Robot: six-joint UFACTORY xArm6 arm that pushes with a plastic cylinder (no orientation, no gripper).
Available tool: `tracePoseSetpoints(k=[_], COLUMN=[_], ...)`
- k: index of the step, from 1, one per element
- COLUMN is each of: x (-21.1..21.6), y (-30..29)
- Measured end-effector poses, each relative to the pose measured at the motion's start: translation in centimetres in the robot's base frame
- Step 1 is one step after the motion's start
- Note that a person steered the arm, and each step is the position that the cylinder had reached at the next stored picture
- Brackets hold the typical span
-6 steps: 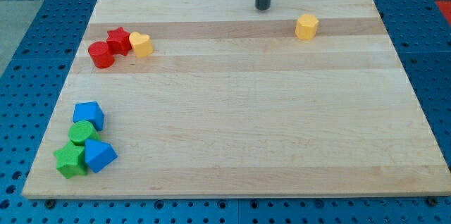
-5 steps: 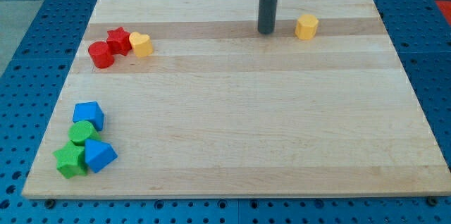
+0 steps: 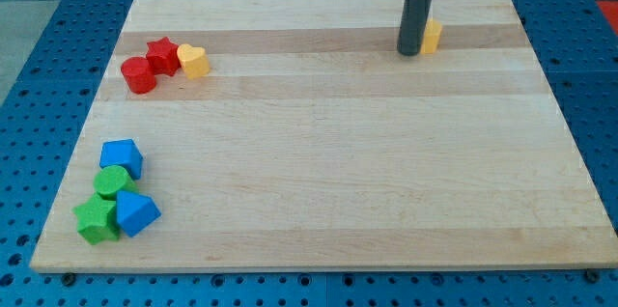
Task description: Push the hexagon to the top right
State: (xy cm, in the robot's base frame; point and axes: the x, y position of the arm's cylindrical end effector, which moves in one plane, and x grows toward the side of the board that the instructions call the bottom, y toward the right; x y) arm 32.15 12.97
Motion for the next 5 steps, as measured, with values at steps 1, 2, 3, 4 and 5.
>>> tracePoseSetpoints(k=[1, 2, 3, 4, 5], x=[-1.5, -4.5, -5.1, -4.8, -3.4], y=[3.7, 7.0, 8.4, 7.7, 1.5])
